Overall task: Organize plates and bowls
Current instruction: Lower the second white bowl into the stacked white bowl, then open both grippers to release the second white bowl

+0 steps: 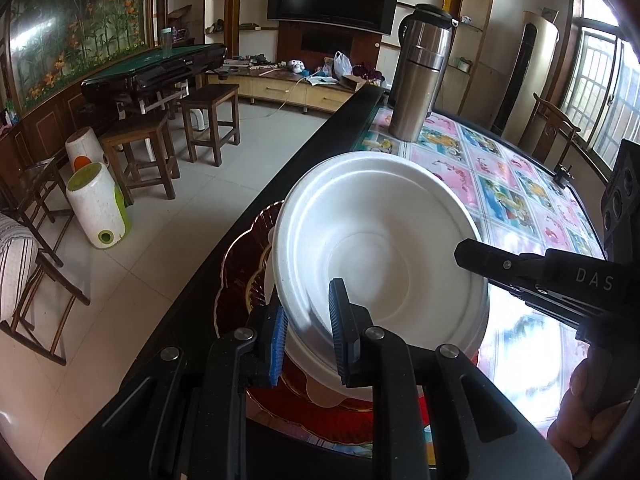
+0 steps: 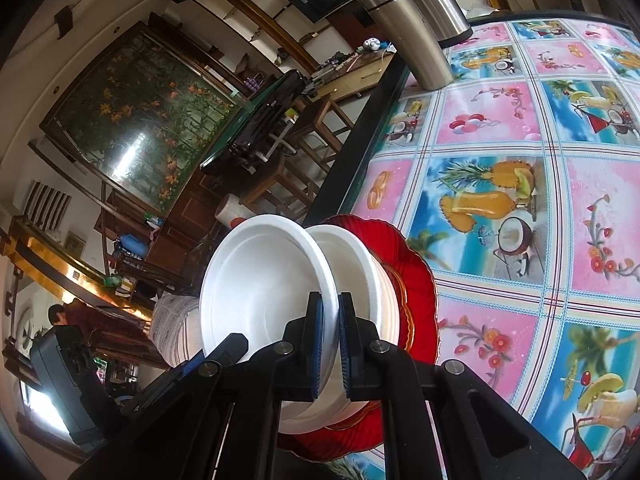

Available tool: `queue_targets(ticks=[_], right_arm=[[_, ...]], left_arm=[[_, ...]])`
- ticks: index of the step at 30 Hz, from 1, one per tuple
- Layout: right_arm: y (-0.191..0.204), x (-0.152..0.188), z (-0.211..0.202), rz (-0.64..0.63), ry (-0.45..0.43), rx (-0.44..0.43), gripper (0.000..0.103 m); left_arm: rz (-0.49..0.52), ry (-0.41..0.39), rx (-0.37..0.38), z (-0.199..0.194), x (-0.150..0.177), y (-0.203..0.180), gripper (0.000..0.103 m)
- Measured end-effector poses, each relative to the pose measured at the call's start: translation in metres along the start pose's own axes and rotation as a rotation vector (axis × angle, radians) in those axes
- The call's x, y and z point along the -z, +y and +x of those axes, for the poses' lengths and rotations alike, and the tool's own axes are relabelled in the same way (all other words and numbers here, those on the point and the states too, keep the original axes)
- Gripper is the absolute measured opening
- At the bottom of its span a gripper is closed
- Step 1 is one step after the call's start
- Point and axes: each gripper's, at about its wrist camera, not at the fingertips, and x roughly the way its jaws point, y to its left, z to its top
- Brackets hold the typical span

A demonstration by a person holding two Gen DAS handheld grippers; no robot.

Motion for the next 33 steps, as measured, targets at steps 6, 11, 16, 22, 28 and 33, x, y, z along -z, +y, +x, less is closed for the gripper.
queue_targets(ticks=[6, 11, 16, 22, 28, 33], right_arm=[[-0.001, 0.000, 0.002, -0.012, -0.006, 0.020, 0.010], [0.001, 0.000, 0.001, -0.030, -0.015, 0.032, 0.011], [0.005, 0.001, 0.000, -0.062, -0.020, 0.048, 0.012], [0.003, -0.003, -0.011, -0.075, -0.063, 0.061, 0.014], [-0.020, -0.010, -0.037, -0.037, -0.128, 0.049, 0.017], [-0.057, -0.016, -0.066, 0.005, -0.194, 0.094, 0.019]], left_arm=[[0.003, 0.009, -0.008, 0.004, 0.001, 0.000, 0.018], [0.007, 0.010, -0.015, 0.004, 0.000, -0.001, 0.018], [0.017, -0.004, -0.066, -0.003, -0.002, -0.002, 0.025], [0.025, -0.113, -0.181, -0.027, -0.009, 0.013, 0.062], [0.011, -0.147, -0.175, -0.037, -0.016, 0.019, 0.062], [0.100, -0.159, -0.121, -0.037, -0.010, -0.020, 0.063]])
